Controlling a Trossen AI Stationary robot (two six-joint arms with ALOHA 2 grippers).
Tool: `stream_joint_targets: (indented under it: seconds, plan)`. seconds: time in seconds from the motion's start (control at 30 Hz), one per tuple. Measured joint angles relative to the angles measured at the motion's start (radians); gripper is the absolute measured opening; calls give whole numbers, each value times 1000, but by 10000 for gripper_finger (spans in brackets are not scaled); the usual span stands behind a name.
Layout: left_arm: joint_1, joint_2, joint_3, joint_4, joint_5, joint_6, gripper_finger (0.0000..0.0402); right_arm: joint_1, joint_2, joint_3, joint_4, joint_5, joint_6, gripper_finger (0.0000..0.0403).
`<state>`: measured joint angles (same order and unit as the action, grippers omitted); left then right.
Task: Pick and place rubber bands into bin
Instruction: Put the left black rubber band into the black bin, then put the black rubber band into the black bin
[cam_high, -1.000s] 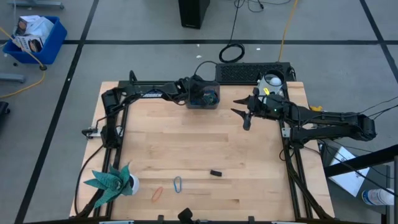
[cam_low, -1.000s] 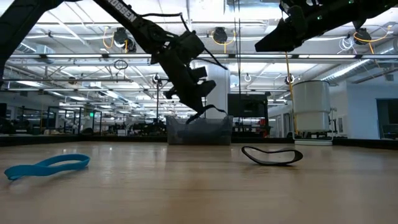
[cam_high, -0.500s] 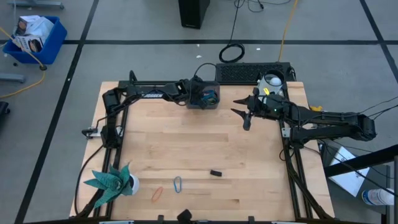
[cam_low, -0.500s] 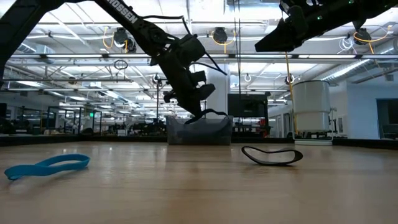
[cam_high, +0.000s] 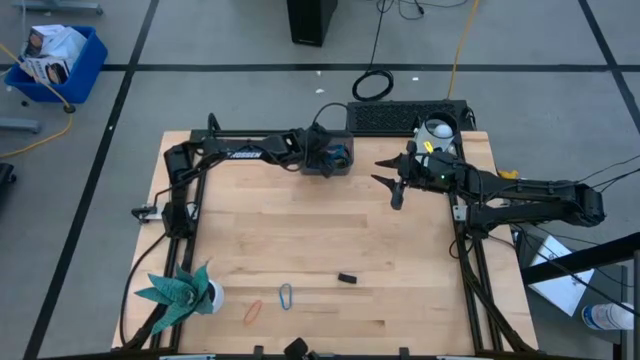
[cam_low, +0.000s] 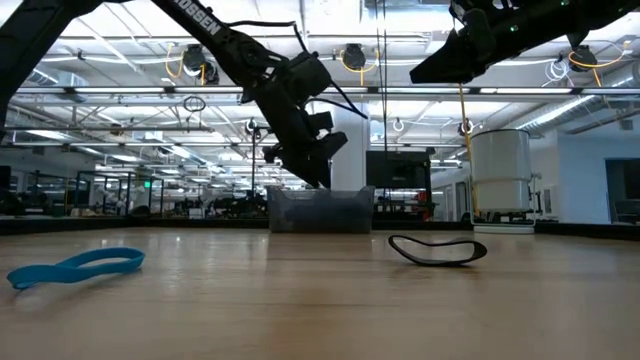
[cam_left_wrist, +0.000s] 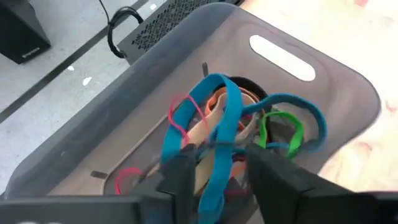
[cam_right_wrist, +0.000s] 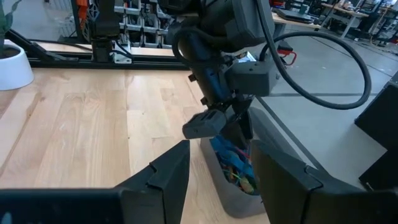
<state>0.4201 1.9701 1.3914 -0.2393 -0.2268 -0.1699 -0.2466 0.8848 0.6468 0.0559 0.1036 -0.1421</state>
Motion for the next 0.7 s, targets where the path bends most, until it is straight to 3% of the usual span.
stream_joint_targets:
  seconds: [0.13,0.3,0.47,0.7]
  plan:
    - [6,-36,0,-41,31,0,194,0,0,0,0,0,1,166]
    - [13,-153,0,-84,65,-18,225,0,-1,0,8,-3,75,163]
    - [4,-332,0,-89,97,-16,232,0,-17,6,-3,-94,74,164]
    - [-24,-561,0,-89,97,59,230,14,-5,117,-133,-195,66,160]
